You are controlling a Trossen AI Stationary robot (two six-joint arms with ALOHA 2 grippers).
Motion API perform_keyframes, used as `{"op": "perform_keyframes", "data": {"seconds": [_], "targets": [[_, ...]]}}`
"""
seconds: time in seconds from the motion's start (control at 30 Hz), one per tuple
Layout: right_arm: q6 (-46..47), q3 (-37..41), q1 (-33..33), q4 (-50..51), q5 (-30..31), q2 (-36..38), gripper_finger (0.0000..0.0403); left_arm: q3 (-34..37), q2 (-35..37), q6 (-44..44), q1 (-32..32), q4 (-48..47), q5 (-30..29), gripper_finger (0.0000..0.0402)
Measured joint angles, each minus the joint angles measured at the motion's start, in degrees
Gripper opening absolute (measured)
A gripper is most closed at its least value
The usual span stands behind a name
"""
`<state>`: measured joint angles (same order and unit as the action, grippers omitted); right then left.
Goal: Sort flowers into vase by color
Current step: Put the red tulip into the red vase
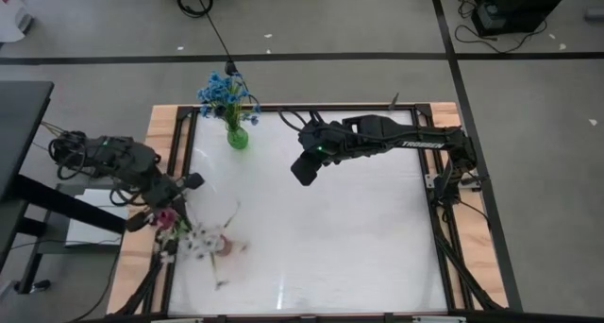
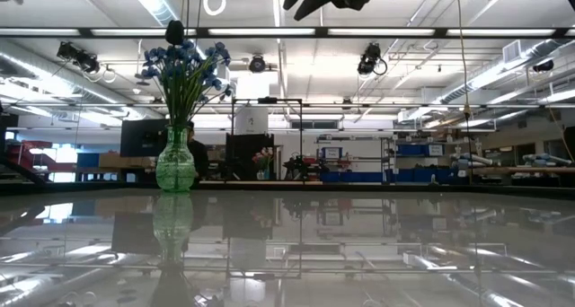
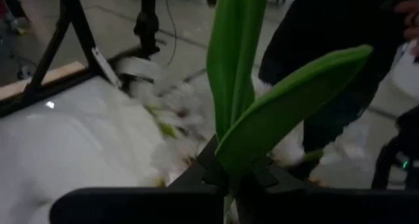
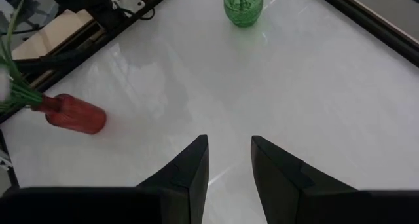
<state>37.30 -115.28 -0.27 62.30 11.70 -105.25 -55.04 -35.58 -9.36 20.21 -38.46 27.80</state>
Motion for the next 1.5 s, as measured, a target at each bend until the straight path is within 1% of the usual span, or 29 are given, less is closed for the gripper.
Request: {"op": "perform_keyframes", "data": {"seconds": [0.17, 0.37, 0.7, 0.83, 0.93, 1.07, 1.23, 1.37, 1.5], "targets": [[0.00, 0.00, -0.07, -0.01, -0.01, 0.00, 0.0124, 1.08, -1.03, -2.48, -0.04, -2.41, -4.67, 0.0016], [0.00, 0.00, -0.07, -0.03, -0.90, 0.00, 0.0124, 1.15, -2.12, -2.13, -0.11, -1.43, -11.85, 0.0016], [0.00, 0.00, -0.05, -0.04, -1.00, 0.00, 0.0124, 1.15, -5.77, -1.84, -0.11, -0.78, -13.78, 0.0016], [0.00, 0.00, 0.39, -0.04, -1.38, 0.00, 0.0124, 1.00, -5.28, -1.29, -0.11, 2.17, -16.24, 0.0016], [0.00, 0.00, 0.67, -0.03, -1.46, 0.00, 0.0124, 0.69, -5.12, -1.08, -0.11, 2.20, -18.44, 0.0016], [0.00, 0.00, 0.65, -0.02, -1.96, 0.00, 0.0124, 0.67, -5.81, -0.24, -0.13, -0.27, -20.03, 0.0016], [0.00, 0.00, 0.65, -0.02, -2.40, 0.00, 0.0124, 0.67, -6.73, 2.97, -0.13, 0.11, -22.42, 0.0016], [0.00, 0.00, 0.69, -0.02, -2.47, 0.00, 0.0124, 0.67, -6.74, 5.36, -0.13, 2.18, -24.16, 0.0016], [0.00, 0.00, 0.97, 0.00, -2.47, 0.00, 0.0124, 0.67, -6.20, 6.01, -0.13, 3.36, -25.36, 0.0016]]}}
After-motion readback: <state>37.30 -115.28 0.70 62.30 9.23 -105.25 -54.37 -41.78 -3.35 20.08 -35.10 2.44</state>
